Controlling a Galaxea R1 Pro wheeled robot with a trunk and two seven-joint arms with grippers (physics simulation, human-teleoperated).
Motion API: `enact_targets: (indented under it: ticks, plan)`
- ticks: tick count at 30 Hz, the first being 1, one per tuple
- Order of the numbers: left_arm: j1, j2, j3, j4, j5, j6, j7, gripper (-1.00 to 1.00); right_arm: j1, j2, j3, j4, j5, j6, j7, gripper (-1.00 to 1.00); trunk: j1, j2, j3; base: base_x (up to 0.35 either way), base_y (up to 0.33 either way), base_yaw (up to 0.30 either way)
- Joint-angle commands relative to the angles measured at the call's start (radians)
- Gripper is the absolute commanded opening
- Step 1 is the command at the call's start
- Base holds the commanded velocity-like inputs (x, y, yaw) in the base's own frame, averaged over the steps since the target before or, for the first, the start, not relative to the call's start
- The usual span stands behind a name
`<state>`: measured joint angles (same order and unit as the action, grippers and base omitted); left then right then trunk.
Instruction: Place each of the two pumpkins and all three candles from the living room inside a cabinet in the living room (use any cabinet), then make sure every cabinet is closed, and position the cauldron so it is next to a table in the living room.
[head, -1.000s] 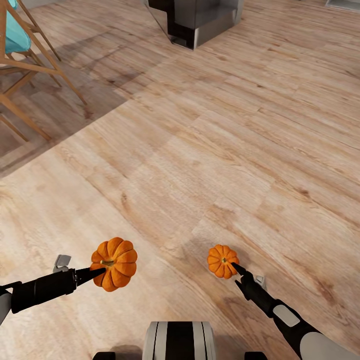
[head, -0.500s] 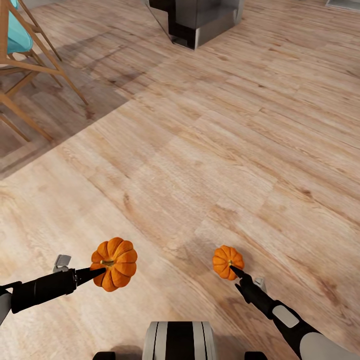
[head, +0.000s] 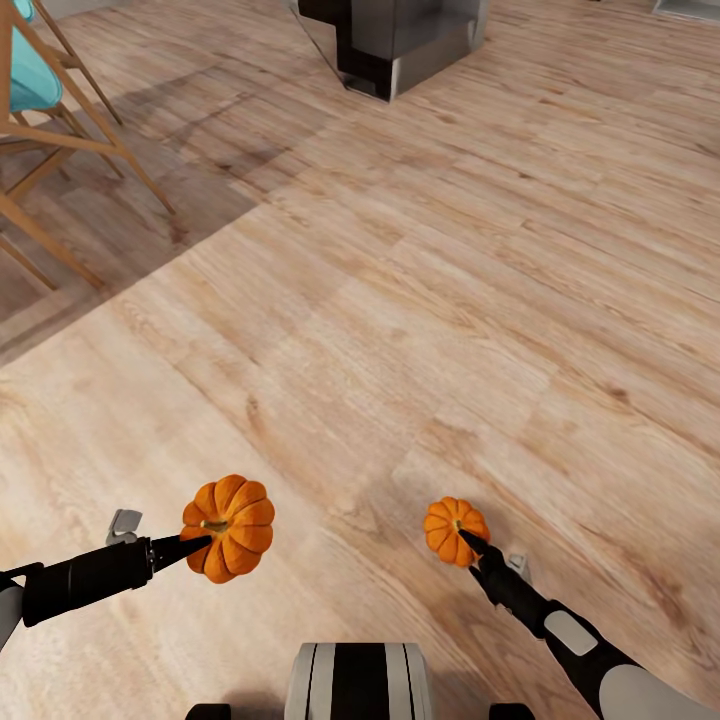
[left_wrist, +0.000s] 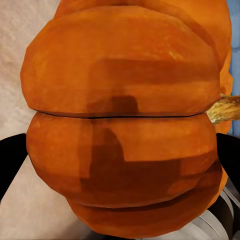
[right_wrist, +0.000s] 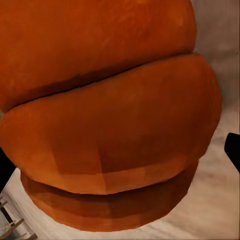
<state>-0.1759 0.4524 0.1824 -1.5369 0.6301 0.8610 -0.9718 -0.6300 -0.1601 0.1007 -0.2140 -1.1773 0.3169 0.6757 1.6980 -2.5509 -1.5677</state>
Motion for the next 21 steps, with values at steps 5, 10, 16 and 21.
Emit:
enact_targets:
  ticks: [5,10,16,21]
  plan:
    - [-0.001,0.000,0.000,0.000,0.002,0.004,0.001,-1.00,0.000,-0.001,0.002,0.003,0.000,-0.002,-0.025,1.00,0.000,0.000,-0.001,0.056,0.000,0.000]
    - [-0.001,0.000,0.000,0.000,0.002,0.004,0.001,-1.00,0.000,-0.001,0.003,0.002,0.001,-0.002,-0.025,-1.00,0.000,0.000,-0.001,0.005,0.000,0.000]
    - [-0.001,0.000,0.000,0.000,0.002,0.004,0.001,-1.00,0.000,-0.001,0.007,0.002,0.001,-0.002,-0.025,-1.00,0.000,0.000,-0.001,0.000,0.000,0.000]
    - [-0.001,0.000,0.000,0.000,0.002,0.004,0.001,-1.00,0.000,-0.001,0.007,0.002,0.001,-0.002,-0.024,-1.00,0.000,0.000,-0.001,0.000,0.000,0.000]
